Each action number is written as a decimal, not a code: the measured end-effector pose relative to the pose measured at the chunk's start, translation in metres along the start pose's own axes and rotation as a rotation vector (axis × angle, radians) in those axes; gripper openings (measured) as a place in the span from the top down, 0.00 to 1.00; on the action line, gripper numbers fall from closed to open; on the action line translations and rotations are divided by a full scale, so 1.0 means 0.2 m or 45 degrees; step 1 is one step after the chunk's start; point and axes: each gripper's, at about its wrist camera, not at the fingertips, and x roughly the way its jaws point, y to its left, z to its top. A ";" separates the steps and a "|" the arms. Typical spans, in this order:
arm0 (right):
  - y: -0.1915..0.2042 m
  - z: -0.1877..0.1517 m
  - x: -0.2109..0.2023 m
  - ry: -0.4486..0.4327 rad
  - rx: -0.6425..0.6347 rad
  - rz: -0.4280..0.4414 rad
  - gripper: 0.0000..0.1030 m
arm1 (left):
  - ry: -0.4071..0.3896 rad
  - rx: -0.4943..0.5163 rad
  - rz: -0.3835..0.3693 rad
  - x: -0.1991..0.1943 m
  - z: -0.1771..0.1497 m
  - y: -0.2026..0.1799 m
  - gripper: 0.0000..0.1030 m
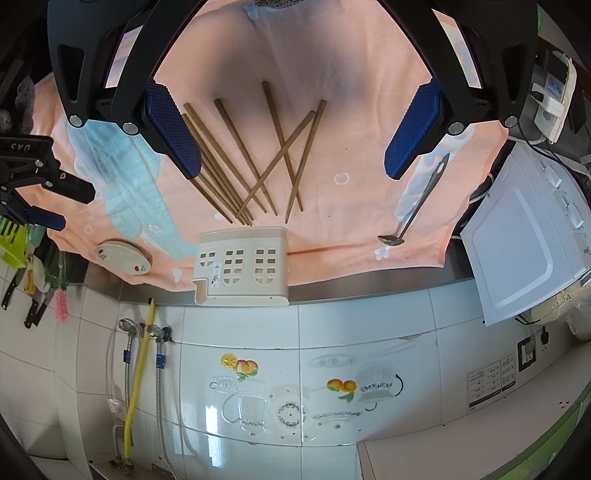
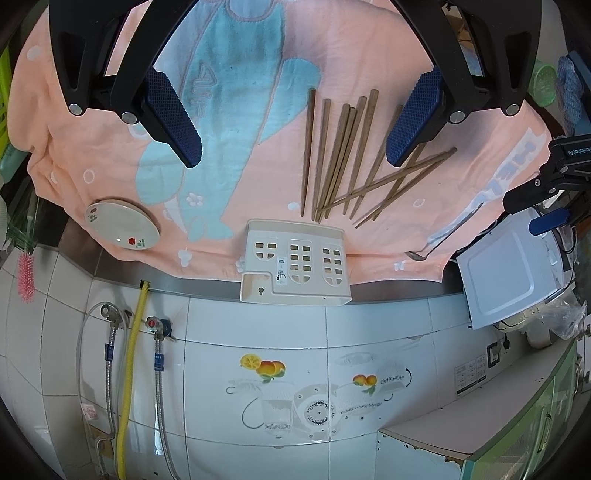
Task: Organize utensils
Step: 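Move both tools down toward the loose wooden chopsticks on the towel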
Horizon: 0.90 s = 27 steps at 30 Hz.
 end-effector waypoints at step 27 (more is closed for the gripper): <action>0.04 -0.09 0.29 0.154 0.002 0.072 0.18 | 0.289 0.248 -0.314 0.51 -0.16 0.01 0.68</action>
